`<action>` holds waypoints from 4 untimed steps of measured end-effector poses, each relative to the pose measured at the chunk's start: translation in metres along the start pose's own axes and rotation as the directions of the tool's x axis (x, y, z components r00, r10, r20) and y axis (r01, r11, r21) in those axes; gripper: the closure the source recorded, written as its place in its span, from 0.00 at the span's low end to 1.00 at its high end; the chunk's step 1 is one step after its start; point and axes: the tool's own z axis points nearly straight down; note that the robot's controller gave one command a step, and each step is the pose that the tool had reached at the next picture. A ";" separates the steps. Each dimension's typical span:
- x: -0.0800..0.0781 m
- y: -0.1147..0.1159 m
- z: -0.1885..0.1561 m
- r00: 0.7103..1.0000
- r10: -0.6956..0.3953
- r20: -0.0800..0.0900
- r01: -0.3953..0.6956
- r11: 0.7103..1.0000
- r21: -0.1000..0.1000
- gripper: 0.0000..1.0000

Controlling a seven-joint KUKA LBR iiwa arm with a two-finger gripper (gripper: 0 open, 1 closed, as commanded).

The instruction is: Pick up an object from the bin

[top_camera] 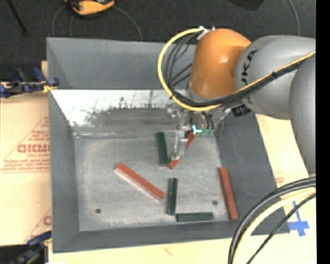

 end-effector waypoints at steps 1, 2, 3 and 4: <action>-0.002 0.000 -0.005 1.000 0.000 0.008 0.000 1.000 0.000 0.00; 0.003 -0.004 0.015 0.997 0.078 0.014 -0.078 0.997 -0.004 0.00; 0.039 -0.001 0.066 0.978 0.207 0.006 -0.207 0.978 -0.003 0.00; 0.044 -0.024 0.068 0.980 0.197 0.005 -0.197 0.980 0.000 0.00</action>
Offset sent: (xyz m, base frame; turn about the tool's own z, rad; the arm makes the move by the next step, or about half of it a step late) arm -0.0274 -0.0198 -0.0873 0.2884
